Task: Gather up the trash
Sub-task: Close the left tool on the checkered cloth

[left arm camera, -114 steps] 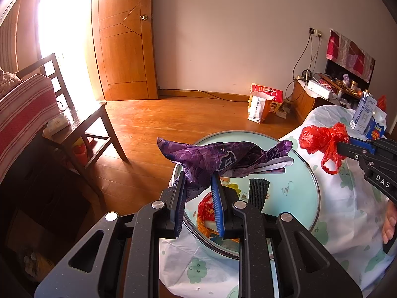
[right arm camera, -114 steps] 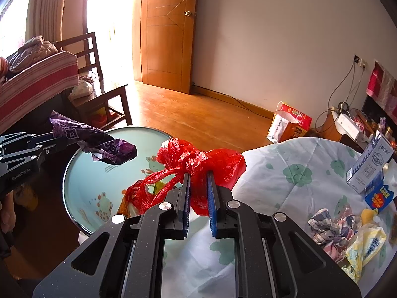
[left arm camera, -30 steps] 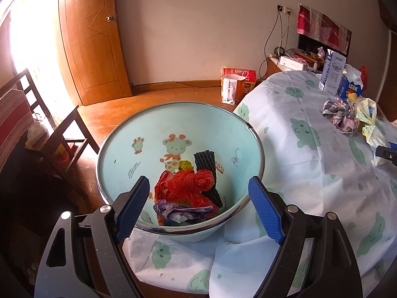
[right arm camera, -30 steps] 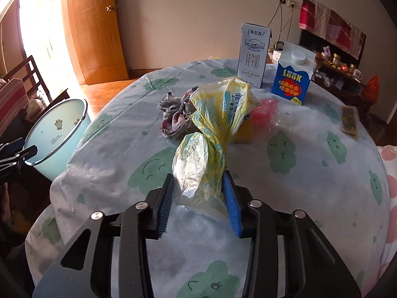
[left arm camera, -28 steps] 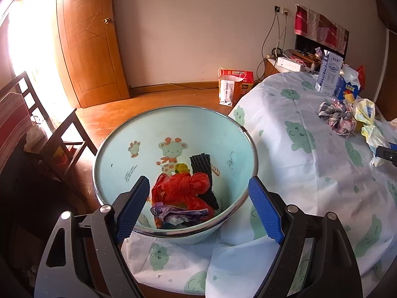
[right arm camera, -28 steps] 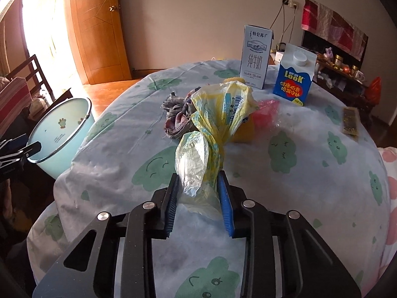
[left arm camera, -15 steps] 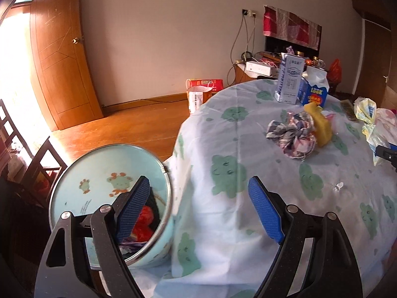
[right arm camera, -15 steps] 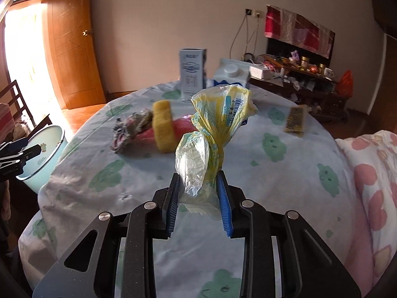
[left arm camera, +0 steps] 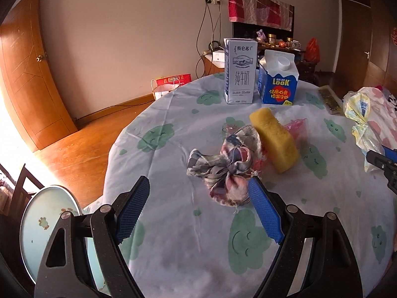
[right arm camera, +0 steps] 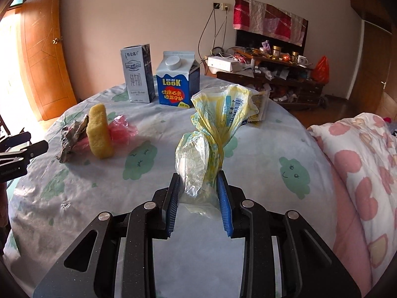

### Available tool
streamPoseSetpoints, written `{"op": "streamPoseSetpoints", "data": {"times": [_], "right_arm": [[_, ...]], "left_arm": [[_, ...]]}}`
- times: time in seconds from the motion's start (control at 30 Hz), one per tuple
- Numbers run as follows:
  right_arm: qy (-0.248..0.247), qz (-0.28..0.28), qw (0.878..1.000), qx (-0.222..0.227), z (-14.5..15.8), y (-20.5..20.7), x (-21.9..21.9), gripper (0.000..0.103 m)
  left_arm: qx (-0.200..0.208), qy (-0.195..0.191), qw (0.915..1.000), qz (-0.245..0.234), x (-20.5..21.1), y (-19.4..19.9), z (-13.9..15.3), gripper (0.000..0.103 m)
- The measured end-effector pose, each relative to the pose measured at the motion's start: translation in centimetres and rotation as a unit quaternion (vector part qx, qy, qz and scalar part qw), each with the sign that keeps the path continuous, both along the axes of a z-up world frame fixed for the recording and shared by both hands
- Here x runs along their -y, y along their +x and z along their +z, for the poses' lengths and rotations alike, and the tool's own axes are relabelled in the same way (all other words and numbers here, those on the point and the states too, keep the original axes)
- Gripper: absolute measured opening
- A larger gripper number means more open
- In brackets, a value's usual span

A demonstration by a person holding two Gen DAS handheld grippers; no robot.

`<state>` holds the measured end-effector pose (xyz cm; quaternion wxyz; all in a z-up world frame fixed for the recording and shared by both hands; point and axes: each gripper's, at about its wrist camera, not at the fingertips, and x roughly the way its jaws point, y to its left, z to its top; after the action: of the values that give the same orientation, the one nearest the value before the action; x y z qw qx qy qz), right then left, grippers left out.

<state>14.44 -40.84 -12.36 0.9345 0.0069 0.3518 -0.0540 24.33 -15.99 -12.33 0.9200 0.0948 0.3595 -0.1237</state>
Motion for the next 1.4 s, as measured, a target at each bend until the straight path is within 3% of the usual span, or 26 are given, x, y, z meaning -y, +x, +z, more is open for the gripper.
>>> {"op": "streamPoseSetpoints", "data": {"times": [0.3,0.33,0.4,0.43,0.5,0.6,0.63,0.9,1.0,1.03,1.07,1.1,1.4], "right_arm": [[0.021,0.001,1.0,0.001,-0.4,-0.1,0.9,0.031],[0.022,0.003,1.0,0.002,-0.4,-0.1,0.8,0.031],[0.024,0.009,1.0,0.004,-0.3,-0.2,0.6,0.031],[0.024,0.01,1.0,0.005,-0.4,-0.2,0.4,0.031],[0.024,0.014,1.0,0.005,-0.4,-0.3,0.1,0.031],[0.024,0.021,0.999,0.005,-0.4,-0.5,-0.5,0.031],[0.023,0.024,0.999,0.006,-0.4,-0.6,-0.9,0.031],[0.017,0.049,0.999,0.01,0.2,-1.1,-3.4,0.031],[0.005,0.051,0.999,0.006,0.2,-1.0,-4.1,0.031],[0.004,0.048,0.999,0.005,0.1,-0.9,-3.9,0.031],[0.003,0.041,0.999,0.005,0.1,-0.9,-3.5,0.031],[0.004,0.037,0.999,0.005,0.1,-0.8,-3.3,0.031],[0.02,0.007,1.0,0.005,-0.5,-0.7,-0.4,0.031]], "left_arm": [[-0.026,0.013,0.9995,-0.01,2.2,2.5,-1.4,0.078],[-0.028,0.016,0.9994,-0.013,2.4,2.7,-1.5,0.073],[-0.043,0.009,0.9987,-0.026,2.5,2.9,-1.8,0.052],[-0.054,0.005,0.9978,-0.038,2.6,2.9,-2.0,0.037],[-0.053,0.008,0.9977,-0.042,2.6,2.6,-2.1,0.028],[-0.05,0.0,0.9977,-0.047,2.0,1.8,-1.6,0.003],[-0.046,-0.002,0.9978,-0.048,1.6,1.4,-1.2,0.0],[-0.019,-0.016,0.9985,-0.048,-1.8,-1.5,0.8,0.0],[-0.014,-0.017,0.9989,-0.04,-2.1,-1.4,0.9,0.005],[-0.014,-0.017,0.999,-0.04,-2.1,-1.3,0.9,0.019],[-0.009,-0.014,0.9992,-0.035,-2.1,-1.2,1.0,0.043],[-0.002,-0.012,0.9995,-0.031,-1.9,-1.1,1.0,0.051],[-0.046,-0.001,0.9977,-0.049,0.8,2.2,-1.6,0.052]]}}
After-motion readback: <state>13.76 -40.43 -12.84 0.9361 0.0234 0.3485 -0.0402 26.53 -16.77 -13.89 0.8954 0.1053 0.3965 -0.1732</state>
